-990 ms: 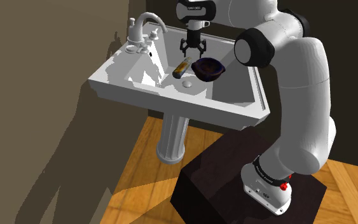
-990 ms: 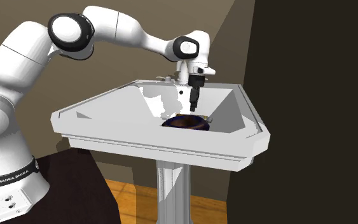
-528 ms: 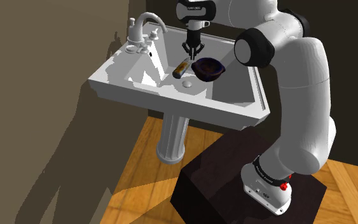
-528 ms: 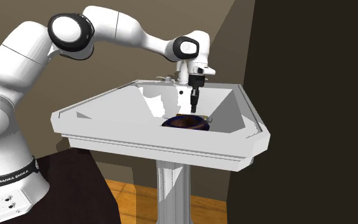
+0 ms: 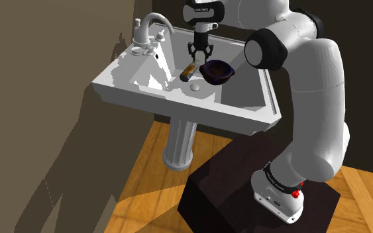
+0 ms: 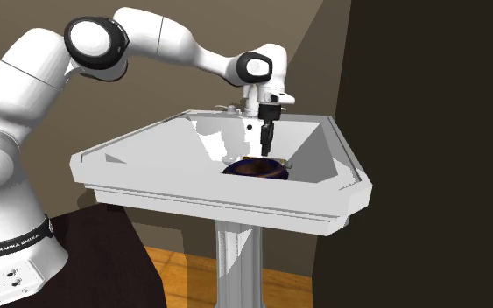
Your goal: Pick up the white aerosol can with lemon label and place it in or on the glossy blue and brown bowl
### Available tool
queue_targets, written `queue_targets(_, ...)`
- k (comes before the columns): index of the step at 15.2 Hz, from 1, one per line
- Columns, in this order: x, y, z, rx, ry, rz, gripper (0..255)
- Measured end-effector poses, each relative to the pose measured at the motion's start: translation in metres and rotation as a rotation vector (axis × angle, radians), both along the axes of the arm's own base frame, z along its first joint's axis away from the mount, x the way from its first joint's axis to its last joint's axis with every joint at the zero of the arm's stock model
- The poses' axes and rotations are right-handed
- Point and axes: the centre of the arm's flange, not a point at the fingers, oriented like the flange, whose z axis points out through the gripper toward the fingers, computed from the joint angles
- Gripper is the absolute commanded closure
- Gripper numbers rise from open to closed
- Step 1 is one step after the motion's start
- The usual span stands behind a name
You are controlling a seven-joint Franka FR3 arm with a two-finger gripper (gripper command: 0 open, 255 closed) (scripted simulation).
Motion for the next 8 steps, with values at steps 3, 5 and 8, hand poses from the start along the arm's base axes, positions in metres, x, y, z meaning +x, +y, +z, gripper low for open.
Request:
queue_targets(3, 0.0, 0.029, -0.019, -0.057, -0.114, -0.088, 0)
queue_targets(5, 0.002, 0.038, -0.029, -0.08, -0.167, -0.126, 0)
queue_targets(8, 0.006, 0.041, -0.038, -0.086, -0.2, -0.134, 0)
